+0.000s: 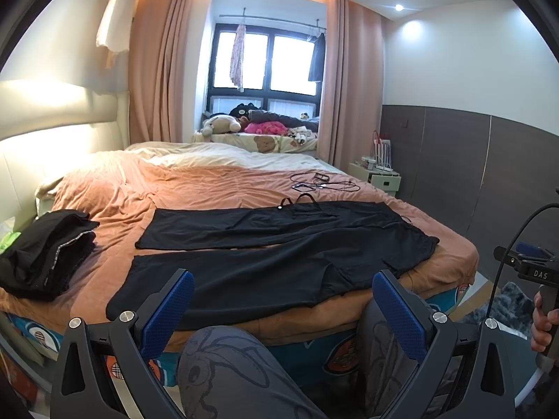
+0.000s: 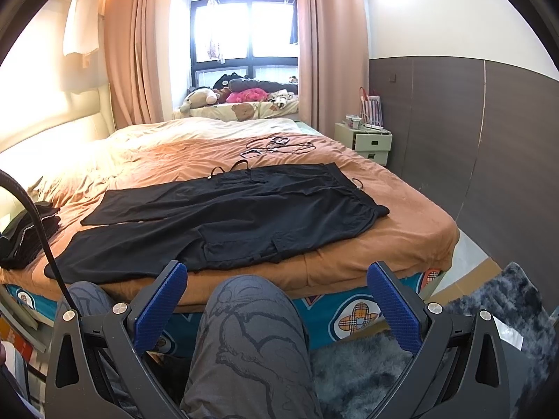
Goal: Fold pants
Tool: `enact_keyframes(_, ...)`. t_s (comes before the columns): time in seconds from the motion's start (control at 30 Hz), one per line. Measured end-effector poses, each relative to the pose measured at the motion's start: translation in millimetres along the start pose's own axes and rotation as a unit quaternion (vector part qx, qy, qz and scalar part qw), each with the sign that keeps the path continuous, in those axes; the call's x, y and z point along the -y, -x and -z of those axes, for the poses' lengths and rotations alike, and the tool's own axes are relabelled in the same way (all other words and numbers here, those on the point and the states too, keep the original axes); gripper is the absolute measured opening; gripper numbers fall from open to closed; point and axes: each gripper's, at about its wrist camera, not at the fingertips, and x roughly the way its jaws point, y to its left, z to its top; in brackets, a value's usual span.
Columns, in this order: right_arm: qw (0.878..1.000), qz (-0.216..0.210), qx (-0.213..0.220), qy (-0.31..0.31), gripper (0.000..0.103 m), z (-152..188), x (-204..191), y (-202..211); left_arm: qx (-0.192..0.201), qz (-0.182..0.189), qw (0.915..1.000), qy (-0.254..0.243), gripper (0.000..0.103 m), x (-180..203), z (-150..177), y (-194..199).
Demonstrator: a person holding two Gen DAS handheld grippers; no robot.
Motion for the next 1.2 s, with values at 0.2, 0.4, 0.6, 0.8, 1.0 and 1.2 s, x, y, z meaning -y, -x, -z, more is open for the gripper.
enact_keyframes(0.2, 1.0, -0.001, 0.004, 0.001, 0.103, 0, 0, 2, 0.002, -0.001, 1.0, -0.004, 0.103, -1, -1, 2)
enact_keyframes(0.4, 1.0, 0.001, 0.007, 0.002, 0.103, 1, -1, 5, 0.006, 0.001, 1.0, -0.003, 0.103, -1, -1, 4)
enact_keyframes(0.6, 1.0, 0.001, 0.007, 0.001, 0.103, 1, 0, 4, 0.006, 0.0, 1.0, -0.003, 0.103, -1, 0, 5)
enact_keyframes(0.8, 1.0, -0.002, 0.01, -0.002, 0.103, -1, 2, 3, 0.006, 0.001, 1.0, -0.003, 0.103, -1, 0, 5)
enact_keyframes(1.0, 1.0, -0.001, 0.006, -0.005, 0.103, -4, 5, -3, 0.003, -0.001, 1.0, -0.001, 0.103, -4, -1, 2)
enact_keyframes(1.2, 1.0, -0.001, -0.008, -0.017, 0.103, -12, 12, -18, -0.012, -0.006, 0.9999, 0.007, 0.103, -13, -4, -16)
